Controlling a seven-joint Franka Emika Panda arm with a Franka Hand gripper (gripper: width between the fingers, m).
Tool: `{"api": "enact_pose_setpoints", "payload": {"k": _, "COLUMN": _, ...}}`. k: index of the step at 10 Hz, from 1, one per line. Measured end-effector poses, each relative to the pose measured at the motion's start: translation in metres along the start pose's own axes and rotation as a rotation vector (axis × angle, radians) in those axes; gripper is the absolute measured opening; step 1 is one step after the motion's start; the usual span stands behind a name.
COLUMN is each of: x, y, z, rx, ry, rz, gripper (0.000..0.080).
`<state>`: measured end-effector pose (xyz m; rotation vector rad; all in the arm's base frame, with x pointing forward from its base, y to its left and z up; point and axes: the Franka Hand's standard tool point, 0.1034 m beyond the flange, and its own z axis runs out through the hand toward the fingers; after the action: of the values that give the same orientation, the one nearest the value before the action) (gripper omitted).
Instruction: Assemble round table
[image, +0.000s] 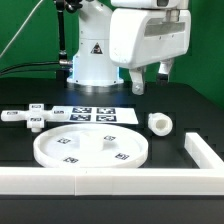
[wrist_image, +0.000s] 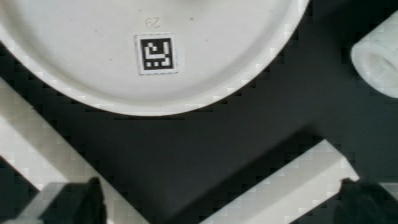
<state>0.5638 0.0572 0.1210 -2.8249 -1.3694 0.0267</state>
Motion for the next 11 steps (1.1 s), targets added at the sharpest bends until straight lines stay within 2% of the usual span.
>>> {"api": "enact_pose_setpoints", "payload": {"k": 3, "x": 0.000, "y": 0.000, "z": 0.000, "rx": 0.000, "ry": 0.000, "rz": 0.000, "gripper": 0.0650}}
{"api": "enact_pose_setpoints", "payload": {"k": 4, "x": -0.007, "y": 0.003, "z": 0.003, "rx": -0.002, "ry": 0.000, "rz": -0.054, "gripper": 0.0650}}
{"api": "enact_pose_setpoints", "payload": {"k": 5, "x": -0.031, "y": 0.013, "z": 0.011, "rx": -0.004, "ry": -0.007, "rz": -0.083, "gripper": 0.0650}}
{"api": "enact_pose_setpoints", "payload": {"k": 8, "x": -0.080, "y": 0.031, "z": 0.046, "rx": -0.015, "ry": 0.001, "rz": -0.161, "gripper": 0.0650}}
{"api": "enact_pose_setpoints", "payload": {"k": 9, "x": -0.088, "y": 0.035, "z": 0.056, "rx": -0.007, "ry": -0.002, "rz": -0.162, "gripper": 0.0650}}
{"api": "enact_pose_setpoints", "payload": {"k": 11, "x": -0.093, "y": 0.037, "z": 0.070, "rx": 0.009, "ry": -0.008, "rz": -0.154, "gripper": 0.0650}}
